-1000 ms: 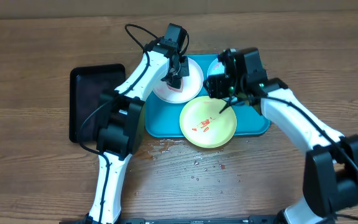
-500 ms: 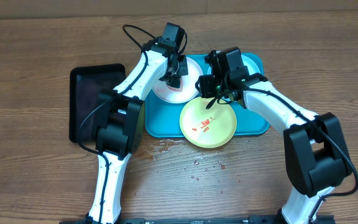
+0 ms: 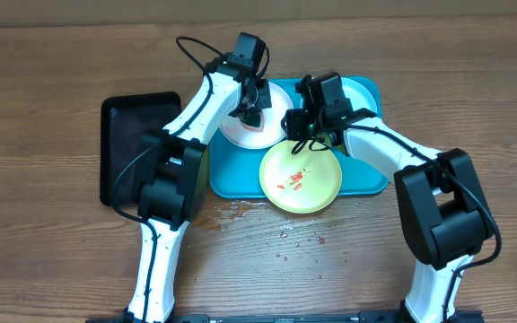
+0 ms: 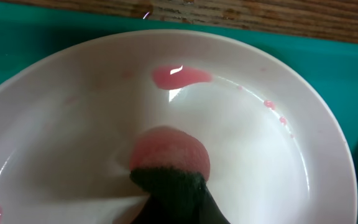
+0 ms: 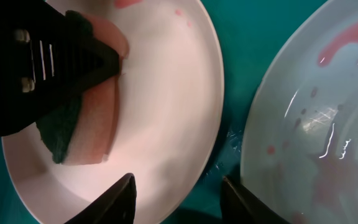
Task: Clean dirty plates on tray and stack at the side
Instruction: 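Grip the white plate rim with the right gripper and tilt it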
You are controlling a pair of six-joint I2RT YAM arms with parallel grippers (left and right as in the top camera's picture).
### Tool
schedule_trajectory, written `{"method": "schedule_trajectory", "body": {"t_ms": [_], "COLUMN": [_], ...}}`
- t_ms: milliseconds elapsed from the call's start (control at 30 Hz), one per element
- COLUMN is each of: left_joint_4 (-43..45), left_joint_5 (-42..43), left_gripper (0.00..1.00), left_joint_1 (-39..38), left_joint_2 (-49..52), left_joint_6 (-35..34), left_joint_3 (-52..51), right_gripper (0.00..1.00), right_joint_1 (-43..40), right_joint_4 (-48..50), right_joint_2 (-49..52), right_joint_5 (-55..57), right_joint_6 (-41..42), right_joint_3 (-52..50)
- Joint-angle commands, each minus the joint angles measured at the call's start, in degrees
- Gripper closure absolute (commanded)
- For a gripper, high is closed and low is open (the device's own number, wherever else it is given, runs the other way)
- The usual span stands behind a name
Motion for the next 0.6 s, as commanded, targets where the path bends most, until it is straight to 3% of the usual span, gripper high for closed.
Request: {"method": "schedule_trajectory", "body": {"t_ms": [0,333,433,567], "left_joint_4": [-0.22,-0.55,-0.83,-0.92], "left_joint_5": [1.11,1.49,1.44,1.44], "left_gripper": [0.96,0.96,0.96,0.96], "left_joint_1": [0.31,0.31,0.28,0.2], "left_joint_2": [2.19,2.19,2.19,2.19], "left_joint_6": [-1.53,-1.95,-1.92,-1.92], "left_joint_3": [0.59,0.59,0.59,0.59], "right_gripper": [0.55,0.63,0.75,0.96], "right_joint_1": [0.83,0.92,0.92,0.92], "right_joint_4": [0.79,3.13,3.76,4.35], "right_joint_2": [0.72,3.19,3.32,3.45], "right_joint_5": [0.57,0.55,0.59,0.9], "right_joint_6": [1.51,3.74,3.76,4.24], "right_joint_3": [1.6,1.66,1.66,1.66]}}
